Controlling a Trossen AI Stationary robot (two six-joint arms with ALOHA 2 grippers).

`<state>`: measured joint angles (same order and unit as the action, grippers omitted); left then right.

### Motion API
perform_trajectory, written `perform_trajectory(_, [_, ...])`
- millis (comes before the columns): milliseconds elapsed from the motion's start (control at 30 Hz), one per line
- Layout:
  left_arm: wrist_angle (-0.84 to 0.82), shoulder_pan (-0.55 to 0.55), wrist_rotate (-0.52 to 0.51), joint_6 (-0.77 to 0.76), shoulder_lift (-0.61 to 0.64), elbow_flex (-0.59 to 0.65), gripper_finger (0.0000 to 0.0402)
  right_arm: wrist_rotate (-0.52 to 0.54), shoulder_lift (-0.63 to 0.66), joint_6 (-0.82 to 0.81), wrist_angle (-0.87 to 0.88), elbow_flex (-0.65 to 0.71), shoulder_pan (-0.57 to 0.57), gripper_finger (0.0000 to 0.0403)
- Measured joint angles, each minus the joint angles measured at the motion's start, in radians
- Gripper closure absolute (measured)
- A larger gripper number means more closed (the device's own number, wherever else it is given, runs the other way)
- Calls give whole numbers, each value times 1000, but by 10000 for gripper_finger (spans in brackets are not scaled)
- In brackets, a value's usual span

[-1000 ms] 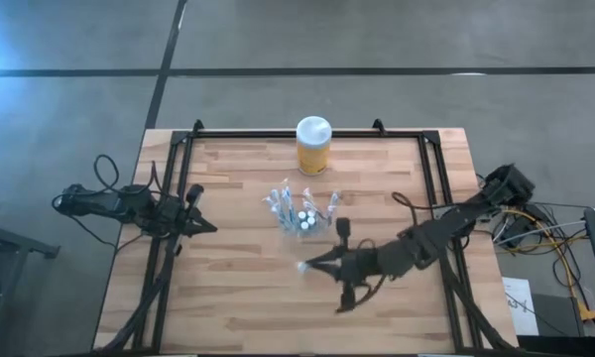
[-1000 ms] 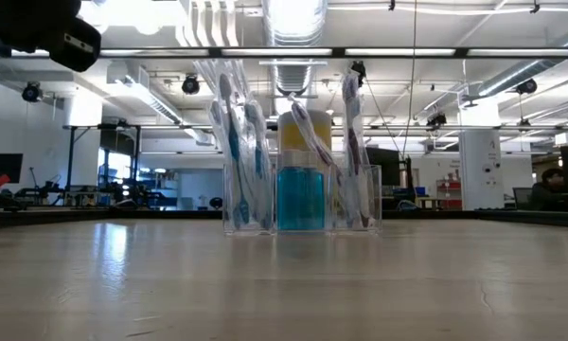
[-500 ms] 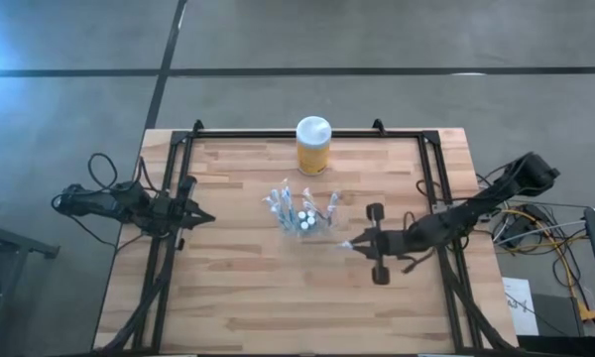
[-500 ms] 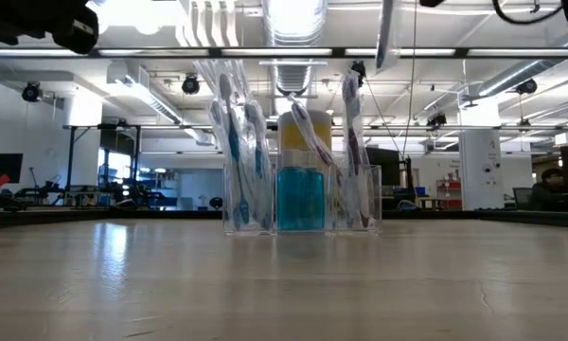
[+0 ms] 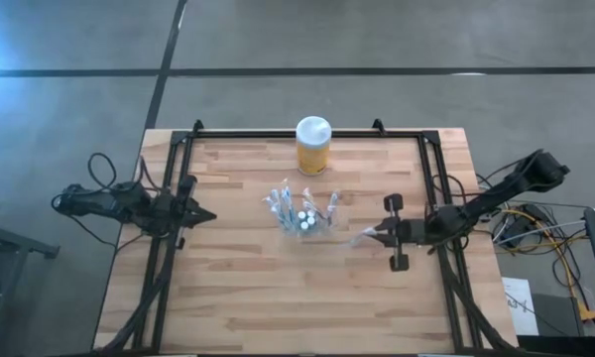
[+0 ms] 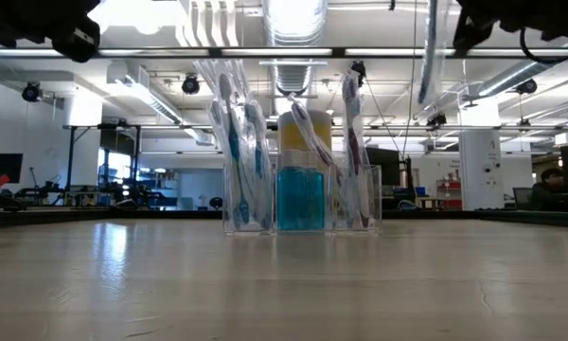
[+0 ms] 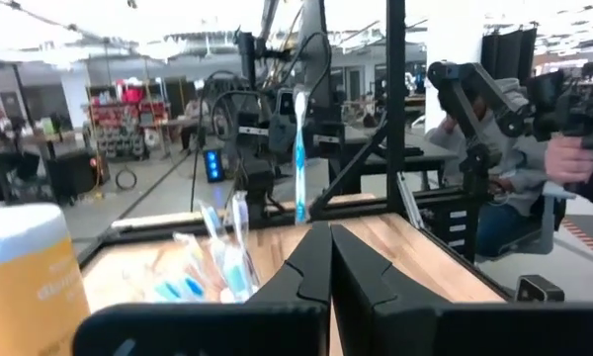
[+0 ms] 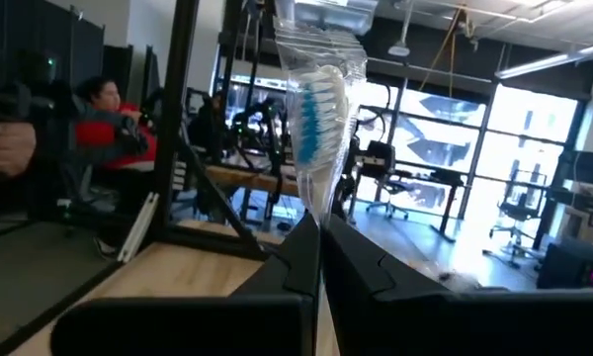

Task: Pick & Place toothbrushing station
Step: Put the blue toothbrush into the transparent organizer

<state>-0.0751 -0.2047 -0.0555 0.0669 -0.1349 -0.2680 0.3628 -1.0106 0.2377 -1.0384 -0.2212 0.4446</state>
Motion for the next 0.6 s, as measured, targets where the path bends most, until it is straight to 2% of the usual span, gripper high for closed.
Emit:
perform_trajectory(133, [-22,0,-16,-42,0,0,401,-38,67,-13,-49,87,-1,395])
perform_trajectory(367, [-35,0,-115,-60,0,0,400,-58,161,-22,-83,208,-1,395])
perform_trajectory(600, [-32,0,-174,-81,0,1,396,-125,214,-2,-38,213,0,395])
